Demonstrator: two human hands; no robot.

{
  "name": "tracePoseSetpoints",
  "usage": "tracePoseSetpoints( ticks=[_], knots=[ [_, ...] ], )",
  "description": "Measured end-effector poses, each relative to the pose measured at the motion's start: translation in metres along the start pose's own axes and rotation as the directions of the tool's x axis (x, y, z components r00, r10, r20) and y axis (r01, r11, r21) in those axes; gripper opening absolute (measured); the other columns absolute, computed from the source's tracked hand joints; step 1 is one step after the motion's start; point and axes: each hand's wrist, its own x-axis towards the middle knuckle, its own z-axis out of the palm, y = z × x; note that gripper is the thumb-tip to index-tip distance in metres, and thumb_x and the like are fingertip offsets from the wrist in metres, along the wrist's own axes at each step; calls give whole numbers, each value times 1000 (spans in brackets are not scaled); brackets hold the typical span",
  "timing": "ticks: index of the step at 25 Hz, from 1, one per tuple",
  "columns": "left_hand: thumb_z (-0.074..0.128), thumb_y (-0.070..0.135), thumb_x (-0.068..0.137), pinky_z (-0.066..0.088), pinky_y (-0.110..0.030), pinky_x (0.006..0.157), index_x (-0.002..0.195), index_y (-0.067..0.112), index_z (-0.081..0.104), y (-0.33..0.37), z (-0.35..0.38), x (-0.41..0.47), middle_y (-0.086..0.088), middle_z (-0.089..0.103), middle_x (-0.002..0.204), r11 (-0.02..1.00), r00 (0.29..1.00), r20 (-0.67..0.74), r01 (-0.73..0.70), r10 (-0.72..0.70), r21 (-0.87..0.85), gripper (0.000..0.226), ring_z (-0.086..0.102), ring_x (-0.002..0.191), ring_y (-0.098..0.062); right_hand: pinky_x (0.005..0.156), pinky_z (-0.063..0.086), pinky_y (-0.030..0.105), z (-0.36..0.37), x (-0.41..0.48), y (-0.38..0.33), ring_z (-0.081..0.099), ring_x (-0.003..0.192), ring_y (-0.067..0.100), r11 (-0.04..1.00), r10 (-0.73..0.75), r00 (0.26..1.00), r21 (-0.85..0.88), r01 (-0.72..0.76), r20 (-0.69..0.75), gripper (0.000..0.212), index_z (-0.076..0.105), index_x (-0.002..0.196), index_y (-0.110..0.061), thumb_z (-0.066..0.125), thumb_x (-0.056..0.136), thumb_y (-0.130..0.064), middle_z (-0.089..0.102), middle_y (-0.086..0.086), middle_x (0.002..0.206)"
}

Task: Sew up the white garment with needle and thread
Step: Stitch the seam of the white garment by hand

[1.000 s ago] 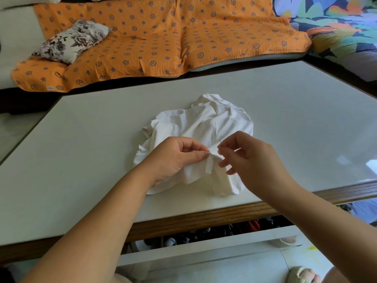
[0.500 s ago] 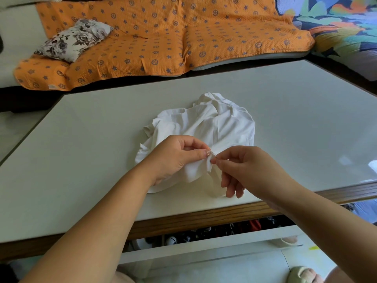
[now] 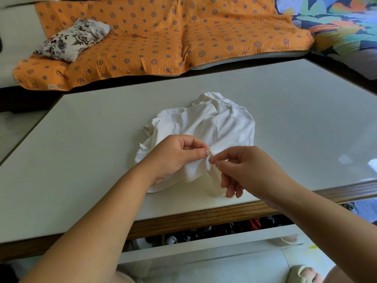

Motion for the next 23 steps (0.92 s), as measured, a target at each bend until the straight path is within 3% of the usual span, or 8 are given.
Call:
tracePoseSetpoints(
  ticks=[11, 19, 23],
  knots=[
    [75, 20, 83, 46, -38, 106, 85, 20, 76, 3, 2, -3, -5, 76, 94, 1000, 1000, 5, -5, 5, 25, 3, 69, 97, -13, 43, 45, 18, 3, 3, 2, 62, 44, 14, 1000, -19, 999, -5, 19, -47, 12, 65, 91, -13, 57, 98, -19, 68, 2, 56],
    [75, 21, 83, 48, -17, 90, 90, 20, 75, 6, 10, -5, 5, 76, 88, 999, 999, -7, -31, 31, 34, 7, 69, 93, -3, 45, 47, 19, 6, 5, 4, 66, 47, 16, 999, -51, 990, -1, 51, -132, 14, 61, 92, -9, 55, 99, -19, 72, 4, 64],
    [73, 16, 86, 46, -6, 80, 93, 24, 76, 8, 13, -8, 13, 76, 88, 998, 998, -46, -49, 51, 43, 11, 67, 93, 6, 49, 52, 23, 6, 4, 2, 71, 54, 23, 995, -34, 991, 89, 46, -132, 11, 58, 97, -8, 58, 98, -19, 73, 7, 68]
  ],
)
